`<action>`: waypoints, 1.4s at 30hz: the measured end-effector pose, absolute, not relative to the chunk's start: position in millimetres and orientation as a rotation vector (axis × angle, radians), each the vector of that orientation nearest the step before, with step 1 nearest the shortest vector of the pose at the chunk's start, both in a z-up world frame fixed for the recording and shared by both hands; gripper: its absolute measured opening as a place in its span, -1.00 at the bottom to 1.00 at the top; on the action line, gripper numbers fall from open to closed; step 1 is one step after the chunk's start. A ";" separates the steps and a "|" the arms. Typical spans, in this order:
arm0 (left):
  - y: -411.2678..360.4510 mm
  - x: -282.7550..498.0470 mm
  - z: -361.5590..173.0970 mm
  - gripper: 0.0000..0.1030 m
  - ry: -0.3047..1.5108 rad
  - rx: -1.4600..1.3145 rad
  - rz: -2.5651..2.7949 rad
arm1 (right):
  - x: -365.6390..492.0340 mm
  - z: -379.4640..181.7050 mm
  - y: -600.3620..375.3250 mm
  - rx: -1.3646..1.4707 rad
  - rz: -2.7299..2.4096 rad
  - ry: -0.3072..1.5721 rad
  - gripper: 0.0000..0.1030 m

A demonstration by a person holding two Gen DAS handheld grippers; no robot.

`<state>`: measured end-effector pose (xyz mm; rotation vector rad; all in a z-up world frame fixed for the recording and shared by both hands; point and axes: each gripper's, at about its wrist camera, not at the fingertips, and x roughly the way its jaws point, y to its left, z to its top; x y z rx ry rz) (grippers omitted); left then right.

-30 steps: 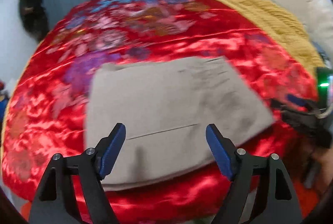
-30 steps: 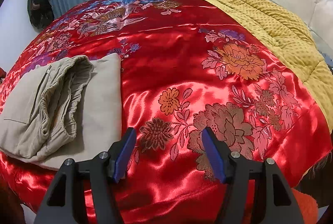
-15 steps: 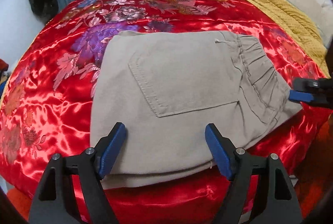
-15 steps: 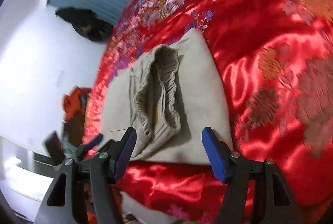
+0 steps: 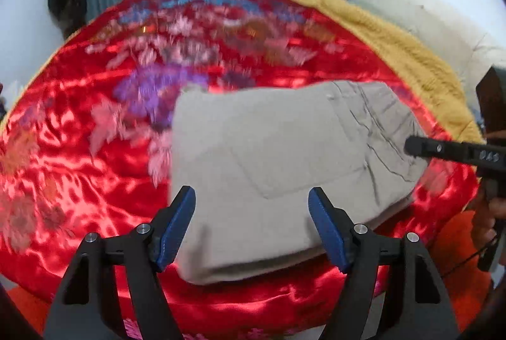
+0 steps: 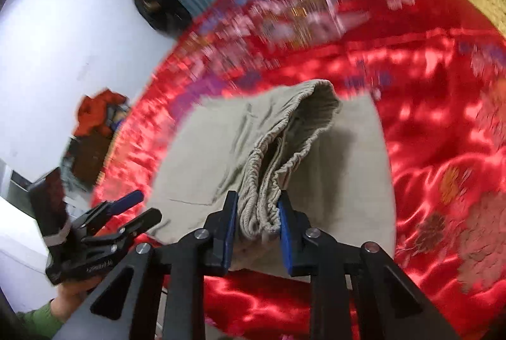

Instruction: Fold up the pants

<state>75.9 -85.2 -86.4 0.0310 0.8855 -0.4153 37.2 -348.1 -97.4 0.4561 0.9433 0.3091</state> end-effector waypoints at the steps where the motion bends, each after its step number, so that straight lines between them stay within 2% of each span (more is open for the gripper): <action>1: -85.4 74.3 -84.5 0.47 0.880 0.034 -0.421 | 34.5 -98.1 -354.6 0.457 0.297 0.942 -0.54; 4: -93.7 70.3 -100.1 0.47 0.898 0.082 -0.440 | 24.5 -136.8 -386.8 0.503 0.202 1.010 -0.54; 5: -98.6 72.2 -112.9 0.36 0.929 0.116 -0.440 | 26.0 -162.9 -392.3 0.504 0.172 1.077 -0.48; 6: -103.7 74.9 -128.7 0.01 0.971 0.151 -0.443 | 29.2 -175.1 -391.3 0.505 0.161 1.098 -0.25; 7: -108.2 78.1 -148.4 -0.05 1.026 0.195 -0.439 | 28.3 -185.8 -392.3 0.510 0.154 1.107 -0.18; 9: -106.1 79.1 -160.2 -0.05 1.042 0.204 -0.431 | 26.5 -180.4 -397.0 0.521 0.142 1.102 0.19; 11: -98.7 81.2 -148.8 -0.04 1.043 0.142 -0.432 | 21.4 -160.3 -404.8 0.516 0.111 1.062 0.19; 13: -91.3 83.7 -133.3 0.14 1.022 0.078 -0.424 | 17.3 -134.1 -409.0 0.427 0.064 0.990 0.19; 14: -89.2 84.5 -126.9 0.30 1.000 0.057 -0.421 | 18.9 -119.8 -406.1 0.386 0.075 0.950 0.19; 18: -93.1 90.9 -124.6 0.33 0.983 0.074 -0.413 | 30.5 -90.8 -378.4 0.347 0.295 0.834 0.12; 20: -96.8 91.1 -134.6 0.33 1.001 0.102 -0.404 | 39.7 -105.3 -363.2 0.303 0.368 0.858 0.05; 22: -102.5 91.7 -153.7 0.33 1.077 0.168 -0.399 | 44.1 -141.8 -354.8 0.197 0.277 0.979 -0.06; 23: -103.8 89.6 -158.4 0.33 1.087 0.188 -0.405 | 45.9 -159.1 -353.5 0.161 0.235 1.024 -0.37; 24: -104.0 86.3 -157.3 0.33 1.078 0.199 -0.406 | 44.4 -169.5 -355.1 0.146 0.206 1.035 -0.54; 28: -92.5 83.0 -130.0 0.42 1.040 0.114 -0.410 | 26.2 -138.3 -353.2 0.147 0.175 0.980 -0.55; 31: -93.5 85.7 -128.9 0.43 1.039 0.128 -0.382 | 12.0 -121.4 -339.3 0.153 0.249 0.933 -0.54; 34: -100.3 89.4 -156.0 0.44 1.123 0.195 -0.339 | 13.1 -154.8 -329.4 0.159 0.235 1.046 -0.53; 36: -101.8 87.4 -163.9 0.54 1.113 0.212 -0.323 | 8.7 -167.8 -326.1 0.179 0.225 1.024 -0.52; 42: -96.7 89.4 -164.6 0.60 1.129 0.170 -0.314 | -7.6 -167.3 -335.9 0.261 0.199 0.985 -0.52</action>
